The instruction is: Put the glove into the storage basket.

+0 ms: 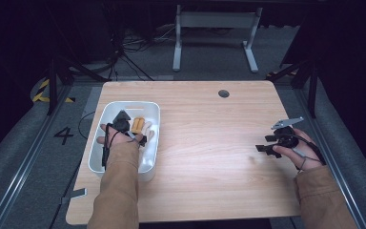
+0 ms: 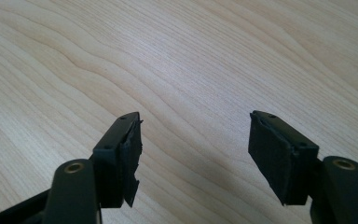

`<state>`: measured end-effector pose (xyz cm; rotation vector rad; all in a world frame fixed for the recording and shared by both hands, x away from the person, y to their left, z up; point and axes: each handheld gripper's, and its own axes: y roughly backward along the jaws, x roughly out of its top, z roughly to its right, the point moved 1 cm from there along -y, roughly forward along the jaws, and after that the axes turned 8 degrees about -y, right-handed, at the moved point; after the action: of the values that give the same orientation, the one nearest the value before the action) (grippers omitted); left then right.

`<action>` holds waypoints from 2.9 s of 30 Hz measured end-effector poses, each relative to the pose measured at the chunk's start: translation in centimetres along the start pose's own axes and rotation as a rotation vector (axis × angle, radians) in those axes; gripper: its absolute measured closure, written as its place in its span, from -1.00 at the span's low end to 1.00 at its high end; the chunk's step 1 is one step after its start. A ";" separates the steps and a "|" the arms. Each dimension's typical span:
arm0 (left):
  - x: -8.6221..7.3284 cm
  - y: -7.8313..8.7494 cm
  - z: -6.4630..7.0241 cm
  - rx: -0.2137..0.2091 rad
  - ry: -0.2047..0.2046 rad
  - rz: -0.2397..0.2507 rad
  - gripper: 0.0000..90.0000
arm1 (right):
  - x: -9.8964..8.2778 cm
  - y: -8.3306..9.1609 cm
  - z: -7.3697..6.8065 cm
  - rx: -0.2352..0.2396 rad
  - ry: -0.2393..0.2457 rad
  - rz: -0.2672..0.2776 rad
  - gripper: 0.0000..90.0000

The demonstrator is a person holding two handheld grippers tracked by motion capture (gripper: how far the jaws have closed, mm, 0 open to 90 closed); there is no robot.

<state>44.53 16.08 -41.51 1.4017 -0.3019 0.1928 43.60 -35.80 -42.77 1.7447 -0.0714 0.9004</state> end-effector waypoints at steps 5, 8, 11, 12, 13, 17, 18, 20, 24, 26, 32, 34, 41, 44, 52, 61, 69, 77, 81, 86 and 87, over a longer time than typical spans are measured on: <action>0.2 0.3 -0.1 0.020 -0.020 0.026 -0.61 | -0.1 0.0 0.2 -0.002 0.004 0.002 -0.22; 0.3 0.7 0.0 0.028 -0.041 0.033 -0.57 | -0.1 0.0 0.2 -0.002 0.002 0.001 -0.22; 0.6 1.3 0.0 0.034 -0.057 0.051 -0.58 | -0.1 -0.1 0.2 -0.002 0.007 0.001 -0.22; 0.7 1.5 0.0 0.043 -0.063 0.057 -0.59 | -0.1 -0.1 0.2 -0.002 0.004 -0.002 -0.22; 0.8 1.7 0.0 0.055 -0.068 0.063 -0.60 | -0.1 -0.1 0.1 -0.001 0.004 -0.005 -0.22; 1.5 2.6 0.0 0.072 -0.092 0.137 -0.58 | -0.2 -0.2 0.1 0.003 -0.001 -0.011 -0.22; 1.5 2.6 0.0 0.072 -0.092 0.137 -0.58 | -0.2 -0.1 0.1 0.001 -0.001 -0.010 -0.22; 2.0 3.2 0.2 0.075 -0.108 0.173 -0.58 | -0.2 -0.1 0.2 0.000 0.001 -0.007 -0.22; 2.5 4.2 0.7 0.058 -0.135 0.240 -0.50 | -0.3 -0.2 0.3 0.000 -0.006 -0.013 -0.22; 2.8 4.7 1.0 0.019 -0.129 0.271 -0.49 | -0.4 -0.1 0.3 0.002 -0.009 -0.013 -0.22; 3.3 5.5 2.5 -0.058 -0.223 0.306 -0.40 | -0.7 0.4 0.6 -0.002 -0.021 -0.001 -0.22; 3.3 5.6 2.9 -0.070 -0.235 0.316 -0.40 | -0.7 0.4 0.7 -0.006 -0.020 -0.001 -0.22; 3.6 5.8 6.4 -0.202 -0.355 0.367 -0.35 | -0.8 0.6 0.7 -0.001 -0.030 0.005 -0.22; 3.6 5.5 7.4 -0.228 -0.418 0.366 -0.31 | -0.8 0.6 0.7 0.003 -0.030 0.007 -0.22; 2.7 5.4 11.7 -0.354 -0.629 0.406 -0.27 | -0.7 0.9 0.8 -0.003 -0.028 0.026 -0.22; 1.4 5.1 13.9 -0.460 -0.775 0.386 -0.27 | -0.7 1.0 0.9 0.001 -0.026 0.034 -0.22; 0.0 4.4 14.3 -0.447 -0.832 0.382 -0.27 | -0.5 1.3 0.6 0.006 -0.014 0.040 -0.22; -1.3 3.3 15.2 -0.467 -0.844 0.372 -0.27 | -0.6 1.2 0.6 0.011 -0.013 0.029 -0.22; -1.8 2.4 15.5 -0.463 -0.860 0.375 -0.26 | -0.7 1.1 0.7 0.012 -0.018 0.023 -0.22; -2.7 0.7 15.4 -0.434 -0.850 0.365 -0.25 | -0.8 1.0 0.8 0.014 -0.022 0.023 -0.22; -2.9 0.3 15.4 -0.438 -0.842 0.362 -0.25 | -0.8 0.9 0.8 0.020 -0.022 0.020 -0.22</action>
<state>40.24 1.05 -40.01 0.9168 -1.2224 -0.1779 43.03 -37.16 -42.60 1.7750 -0.0944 0.8992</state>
